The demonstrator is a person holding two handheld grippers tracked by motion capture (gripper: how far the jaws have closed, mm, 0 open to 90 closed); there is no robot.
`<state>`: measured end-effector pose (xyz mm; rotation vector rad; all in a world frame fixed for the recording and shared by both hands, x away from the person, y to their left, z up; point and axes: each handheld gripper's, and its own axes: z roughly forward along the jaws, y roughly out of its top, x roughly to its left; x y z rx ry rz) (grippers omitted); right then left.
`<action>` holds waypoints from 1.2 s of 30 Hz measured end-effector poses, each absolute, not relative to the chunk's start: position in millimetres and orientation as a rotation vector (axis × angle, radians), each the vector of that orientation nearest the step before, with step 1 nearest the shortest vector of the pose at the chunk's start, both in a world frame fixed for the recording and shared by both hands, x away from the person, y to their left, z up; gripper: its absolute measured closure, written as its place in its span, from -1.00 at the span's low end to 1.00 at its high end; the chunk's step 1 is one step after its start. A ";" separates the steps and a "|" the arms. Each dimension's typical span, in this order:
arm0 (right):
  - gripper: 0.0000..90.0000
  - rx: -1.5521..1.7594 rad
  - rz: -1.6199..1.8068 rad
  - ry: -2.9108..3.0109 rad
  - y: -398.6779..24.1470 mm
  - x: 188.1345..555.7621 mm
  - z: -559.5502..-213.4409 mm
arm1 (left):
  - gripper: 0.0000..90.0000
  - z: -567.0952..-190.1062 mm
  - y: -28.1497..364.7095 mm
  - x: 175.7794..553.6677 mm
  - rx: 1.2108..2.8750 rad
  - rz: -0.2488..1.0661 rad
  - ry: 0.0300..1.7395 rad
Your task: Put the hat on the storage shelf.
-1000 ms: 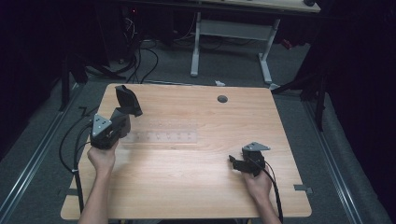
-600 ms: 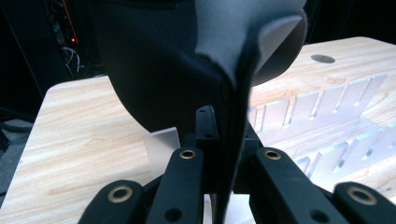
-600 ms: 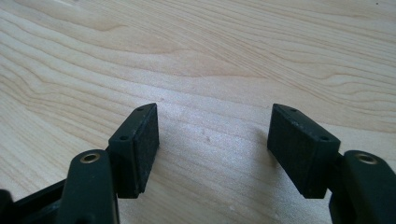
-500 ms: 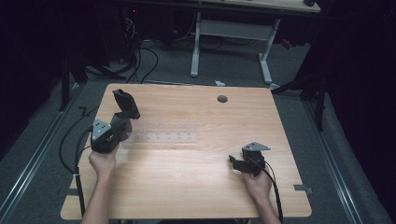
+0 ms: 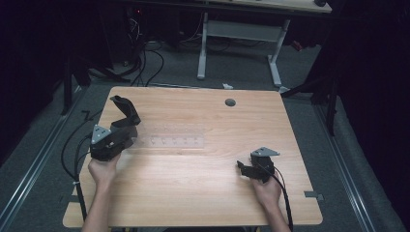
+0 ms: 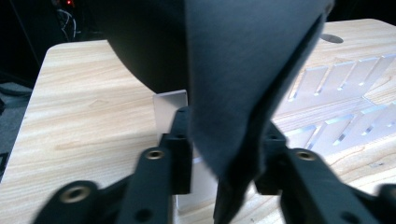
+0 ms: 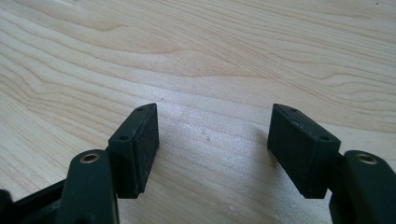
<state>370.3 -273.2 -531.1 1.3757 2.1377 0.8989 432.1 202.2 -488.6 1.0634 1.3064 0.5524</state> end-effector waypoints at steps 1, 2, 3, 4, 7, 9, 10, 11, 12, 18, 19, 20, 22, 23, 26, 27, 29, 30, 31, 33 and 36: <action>-0.24 1.376 0.899 2.138 -273.2 370.3 -531.1 | 0.19 -488.4 203.3 431.8 1.067 0.548 1.318; -0.24 1.376 0.899 2.138 -273.1 370.3 -531.1 | 0.12 -488.1 203.9 431.4 1.066 0.547 1.325; -0.24 1.376 0.899 2.138 -273.2 370.3 -531.1 | 0.07 -487.9 204.9 430.9 1.070 0.546 1.331; -0.24 1.376 0.899 2.138 -273.2 370.3 -531.1 | 0.00 -487.4 205.6 430.1 1.073 0.544 1.338; -0.24 1.377 0.899 2.138 -273.1 370.3 -531.0 | -0.08 -487.1 207.9 425.3 1.078 0.534 1.346; -0.24 1.377 0.899 2.137 -273.1 370.3 -531.1 | -0.12 -488.1 210.6 421.4 1.081 0.525 1.356; -0.24 1.374 0.898 2.138 -273.3 370.3 -531.1 | -0.13 -488.8 211.9 419.6 1.077 0.524 1.359; -0.24 1.376 0.899 2.138 -273.2 370.3 -531.1 | -0.14 -489.3 213.0 417.7 1.075 0.519 1.364; -0.24 1.376 0.899 2.138 -273.2 370.3 -531.1 | -0.15 -489.7 213.9 415.7 1.073 0.513 1.368; -0.24 1.374 0.898 2.138 -273.2 370.4 -531.1 | -0.17 -490.1 217.0 403.7 1.075 0.502 1.371; -0.24 1.374 0.898 2.138 -273.2 370.4 -531.1 | -0.17 -489.8 217.1 401.9 1.076 0.498 1.370; -0.24 1.376 0.899 2.138 -273.2 370.3 -531.1 | -0.17 -489.6 216.9 400.2 1.075 0.494 1.369; -0.24 1.377 0.899 2.138 -273.1 370.3 -531.1 | -0.17 -489.3 216.2 396.9 1.076 0.487 1.370; -0.24 1.376 0.899 2.138 -273.1 370.3 -531.1 | -0.17 -489.3 215.6 395.3 1.077 0.485 1.368; -0.24 1.374 0.899 2.138 -273.2 370.4 -531.2 | -0.17 -489.8 212.9 390.0 1.081 0.467 1.368; -0.24 1.376 0.899 2.138 -273.2 370.3 -531.1 | -0.16 -490.2 211.6 388.2 1.086 0.460 1.367; -0.24 1.374 0.899 2.138 -273.2 370.4 -531.2 | -0.16 -491.6 208.8 384.5 1.093 0.451 1.368; -0.24 1.374 0.899 2.138 -273.2 370.4 -531.1 | -0.16 -492.8 207.9 382.6 1.100 0.447 1.369; -0.24 1.374 0.899 2.138 -273.2 370.4 -531.2 | -0.15 -493.7 207.3 380.5 1.104 0.439 1.373; -0.24 1.373 0.899 2.138 -273.3 370.4 -531.2 | -0.14 -495.6 206.5 375.9 1.104 0.427 1.378; -0.24 1.374 0.899 2.138 -273.3 370.4 -531.2 | -0.14 -498.5 204.5 368.9 1.107 0.410 1.383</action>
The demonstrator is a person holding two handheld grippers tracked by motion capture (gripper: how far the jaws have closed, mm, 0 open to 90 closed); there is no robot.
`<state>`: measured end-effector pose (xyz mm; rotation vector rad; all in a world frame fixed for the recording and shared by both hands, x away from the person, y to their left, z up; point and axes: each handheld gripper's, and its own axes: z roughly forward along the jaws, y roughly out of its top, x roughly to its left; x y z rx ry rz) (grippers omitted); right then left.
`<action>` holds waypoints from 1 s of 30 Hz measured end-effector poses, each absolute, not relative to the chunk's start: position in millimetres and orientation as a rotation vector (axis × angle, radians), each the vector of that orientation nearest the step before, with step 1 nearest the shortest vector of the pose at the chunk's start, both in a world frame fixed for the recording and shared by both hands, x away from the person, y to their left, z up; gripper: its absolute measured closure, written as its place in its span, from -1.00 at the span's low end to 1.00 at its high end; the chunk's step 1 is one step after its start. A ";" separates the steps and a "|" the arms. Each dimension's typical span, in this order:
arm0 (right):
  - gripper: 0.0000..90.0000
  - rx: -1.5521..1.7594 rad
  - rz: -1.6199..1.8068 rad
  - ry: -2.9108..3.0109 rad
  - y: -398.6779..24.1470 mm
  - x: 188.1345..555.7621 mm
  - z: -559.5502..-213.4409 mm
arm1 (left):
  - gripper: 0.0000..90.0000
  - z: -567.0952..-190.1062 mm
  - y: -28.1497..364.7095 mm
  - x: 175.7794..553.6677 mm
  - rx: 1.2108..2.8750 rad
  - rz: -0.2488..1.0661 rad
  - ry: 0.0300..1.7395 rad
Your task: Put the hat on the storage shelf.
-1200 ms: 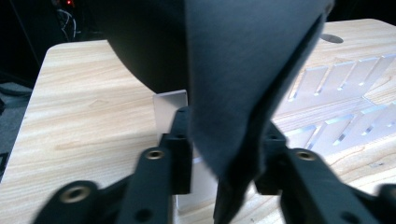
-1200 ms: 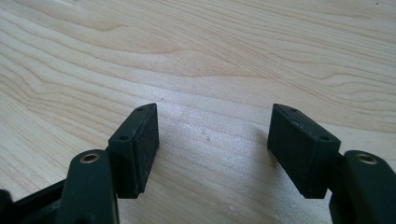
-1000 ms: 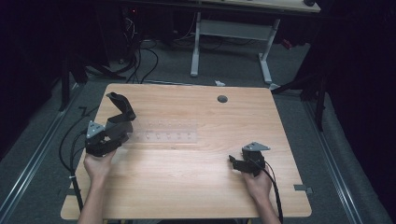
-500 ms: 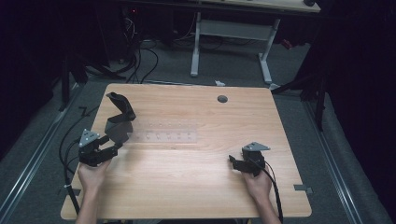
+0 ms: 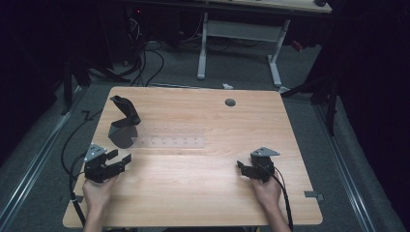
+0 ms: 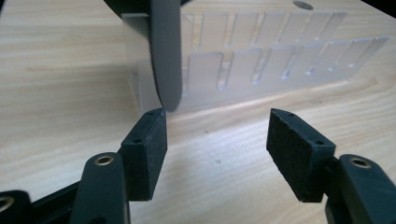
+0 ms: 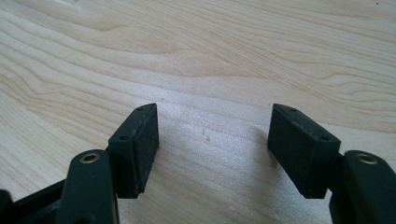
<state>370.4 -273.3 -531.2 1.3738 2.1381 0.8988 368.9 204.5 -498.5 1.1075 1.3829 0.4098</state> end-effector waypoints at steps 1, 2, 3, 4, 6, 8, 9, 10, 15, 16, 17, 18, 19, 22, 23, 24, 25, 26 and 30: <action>-0.24 1.373 0.899 2.138 -273.3 370.4 -531.2 | -0.14 -499.2 203.7 367.5 1.107 0.404 1.382; -0.24 1.374 0.899 2.138 -273.2 370.3 -531.1 | -0.13 -499.8 202.4 365.6 1.110 0.398 1.381; -0.24 1.376 0.899 2.138 -273.1 370.3 -531.1 | -0.13 -500.6 201.0 363.8 1.117 0.396 1.376; -0.24 1.374 0.899 2.138 -273.2 370.4 -531.2 | -0.13 -501.2 198.9 362.4 1.119 0.393 1.375; -0.24 1.374 0.899 2.138 -273.2 370.4 -531.1 | -0.13 -502.0 193.9 360.2 1.120 0.380 1.369; -0.24 1.374 0.899 2.138 -273.2 370.4 -531.2 | -0.13 -503.6 188.5 358.7 1.137 0.371 1.357; -0.24 1.374 0.899 2.138 -273.2 370.4 -531.2 | -0.13 -504.5 185.2 358.2 1.145 0.365 1.353; -0.24 1.374 0.899 2.138 -273.2 370.4 -531.2 | -0.13 -505.7 181.6 357.8 1.152 0.360 1.349; -0.24 1.374 0.899 2.138 -273.2 370.4 -531.2 | -0.14 -511.1 164.0 356.8 1.199 0.331 1.328; -0.24 1.374 0.899 2.138 -273.2 370.4 -531.2 | -0.14 -511.7 160.9 356.7 1.209 0.328 1.323; -0.24 1.373 0.899 2.138 -273.3 370.4 -531.2 | -0.14 -512.3 158.0 356.5 1.220 0.326 1.319; -0.24 1.373 0.899 2.138 -273.3 370.4 -531.2 | -0.14 -512.7 155.1 356.3 1.225 0.319 1.315; -0.24 1.373 0.899 2.138 -273.2 370.3 -531.2 | -0.14 -513.2 152.6 356.1 1.236 0.314 1.312; -0.24 1.376 0.899 2.138 -273.1 370.3 -531.1 | -0.14 -514.9 145.0 355.8 1.255 0.298 1.302; -0.24 1.374 0.898 2.138 -273.2 370.3 -531.1 | -0.14 -515.3 143.2 355.8 1.256 0.293 1.302; -0.24 1.376 0.899 2.138 -273.1 370.3 -531.1 | -0.14 -516.1 141.4 355.9 1.265 0.289 1.299; -0.24 1.374 0.899 2.138 -273.2 370.3 -531.1 | -0.14 -516.9 139.4 356.2 1.269 0.285 1.296; -0.24 1.373 0.898 2.139 -273.3 370.3 -531.1 | -0.14 -517.3 137.3 356.5 1.274 0.280 1.297; -0.24 1.374 0.898 2.139 -273.2 370.3 -531.1 | -0.14 -520.1 128.0 357.9 1.305 0.277 1.282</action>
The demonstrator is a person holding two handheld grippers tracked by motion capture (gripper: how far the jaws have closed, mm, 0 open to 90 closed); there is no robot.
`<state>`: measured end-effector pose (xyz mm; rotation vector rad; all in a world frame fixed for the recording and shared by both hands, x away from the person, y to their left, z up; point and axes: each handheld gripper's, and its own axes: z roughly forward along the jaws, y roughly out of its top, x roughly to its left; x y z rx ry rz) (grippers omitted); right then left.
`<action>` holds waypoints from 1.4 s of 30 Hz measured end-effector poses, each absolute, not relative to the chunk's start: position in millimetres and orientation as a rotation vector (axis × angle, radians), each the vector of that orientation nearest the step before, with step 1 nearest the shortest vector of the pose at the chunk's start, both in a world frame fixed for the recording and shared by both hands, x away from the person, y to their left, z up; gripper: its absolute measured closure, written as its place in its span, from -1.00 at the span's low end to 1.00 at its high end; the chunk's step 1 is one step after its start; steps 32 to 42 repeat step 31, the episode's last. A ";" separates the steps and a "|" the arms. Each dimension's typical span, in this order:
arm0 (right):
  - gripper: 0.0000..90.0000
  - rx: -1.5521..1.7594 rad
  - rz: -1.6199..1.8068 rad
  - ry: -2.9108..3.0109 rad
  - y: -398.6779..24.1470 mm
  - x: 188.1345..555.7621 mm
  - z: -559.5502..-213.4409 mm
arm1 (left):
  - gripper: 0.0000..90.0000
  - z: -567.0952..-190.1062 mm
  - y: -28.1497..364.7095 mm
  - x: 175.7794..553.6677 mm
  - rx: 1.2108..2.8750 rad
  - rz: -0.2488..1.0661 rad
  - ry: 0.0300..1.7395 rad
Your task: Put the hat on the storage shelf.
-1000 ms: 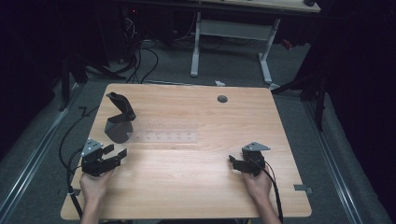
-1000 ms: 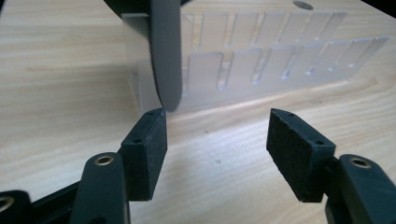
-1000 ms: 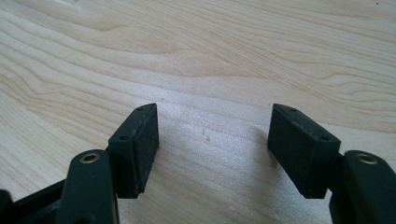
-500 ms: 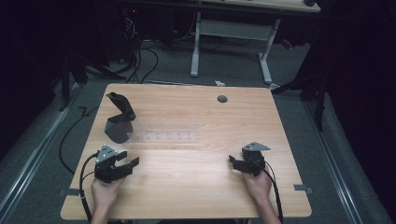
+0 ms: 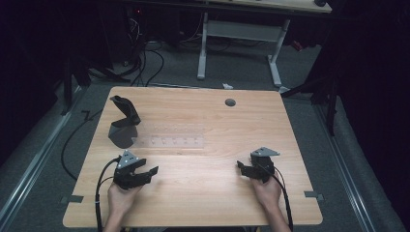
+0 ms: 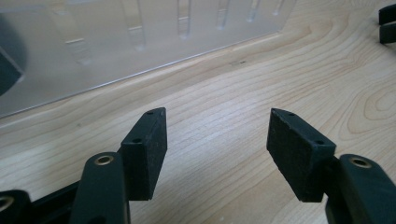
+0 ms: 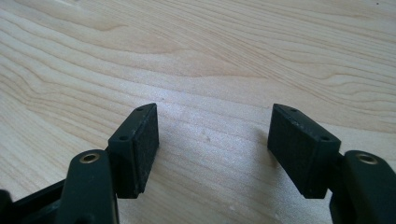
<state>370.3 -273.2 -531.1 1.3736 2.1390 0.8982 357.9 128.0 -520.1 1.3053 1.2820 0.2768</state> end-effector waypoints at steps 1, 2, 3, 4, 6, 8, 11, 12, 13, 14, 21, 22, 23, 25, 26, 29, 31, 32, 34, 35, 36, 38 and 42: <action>-0.24 1.376 0.899 2.138 -273.1 370.3 -531.1 | -0.14 -520.7 125.7 358.3 1.313 0.276 1.279; -0.24 1.373 0.898 2.139 -273.2 370.3 -531.1 | -0.15 -521.3 123.4 358.7 1.318 0.275 1.276; -0.24 1.373 0.899 2.139 -273.2 370.3 -531.2 | -0.15 -522.0 120.5 359.2 1.323 0.277 1.273; -0.24 1.375 0.899 2.138 -273.1 370.2 -531.1 | -0.15 -522.6 119.2 359.5 1.332 0.278 1.271; -0.24 1.376 0.899 2.138 -273.1 370.2 -531.1 | -0.15 -524.3 114.9 360.5 1.343 0.279 1.265; -0.24 1.375 0.899 2.138 -273.1 370.2 -531.1 | -0.15 -526.3 111.4 361.5 1.353 0.281 1.263; -0.24 1.376 0.899 2.138 -273.1 370.2 -531.1 | -0.15 -529.4 107.5 362.5 1.357 0.291 1.254; -0.24 1.376 0.899 2.138 -273.1 370.2 -531.1 | -0.15 -530.6 106.5 363.3 1.358 0.290 1.256; -0.24 1.375 0.898 2.138 -273.1 370.2 -531.1 | -0.15 -531.7 105.3 364.2 1.360 0.291 1.259; -0.24 1.376 0.899 2.138 -273.1 370.2 -531.1 | -0.15 -533.0 104.0 364.7 1.366 0.299 1.257; -0.24 1.375 0.899 2.138 -273.1 370.2 -531.1 | -0.16 -544.1 93.3 369.7 1.425 0.345 1.271; -0.24 1.376 0.898 2.138 -273.1 370.1 -531.1 | -0.18 -544.9 91.4 370.5 1.436 0.357 1.272; -0.24 1.375 0.898 2.138 -273.1 370.2 -531.1 | -0.18 -545.3 90.6 371.2 1.438 0.367 1.271; -0.24 1.375 0.898 2.138 -273.1 370.2 -531.1 | -0.18 -546.1 88.7 373.2 1.442 0.390 1.275; -0.24 1.376 0.898 2.138 -273.0 370.1 -531.1 | -0.21 -546.0 88.1 374.3 1.439 0.390 1.280; -0.24 1.375 0.898 2.138 -273.0 370.1 -531.1 | -0.22 -546.1 87.9 375.0 1.438 0.396 1.285; -0.24 1.375 0.898 2.138 -273.0 370.1 -531.1 | -0.25 -546.2 87.8 374.8 1.440 0.395 1.286; -0.24 1.375 0.898 2.138 -273.0 370.1 -531.1 | -0.25 -546.2 87.8 374.8 1.440 0.395 1.286; -0.24 1.375 0.898 2.138 -273.0 370.1 -531.1 | -0.25 -546.2 87.8 374.8 1.440 0.395 1.286; -0.24 1.375 0.898 2.138 -273.0 370.1 -531.1 | -0.25 -546.2 87.8 374.8 1.440 0.395 1.286; -0.24 1.375 0.898 2.138 -273.0 370.1 -531.1 | -0.25 -546.2 87.8 374.8 1.440 0.395 1.286; -0.24 1.375 0.898 2.138 -273.0 370.1 -531.1 | -0.25 -546.2 87.8 374.8 1.440 0.395 1.286; -0.24 1.375 0.898 2.138 -273.0 370.1 -531.1 | -0.25 -546.2 87.8 374.8 1.440 0.395 1.286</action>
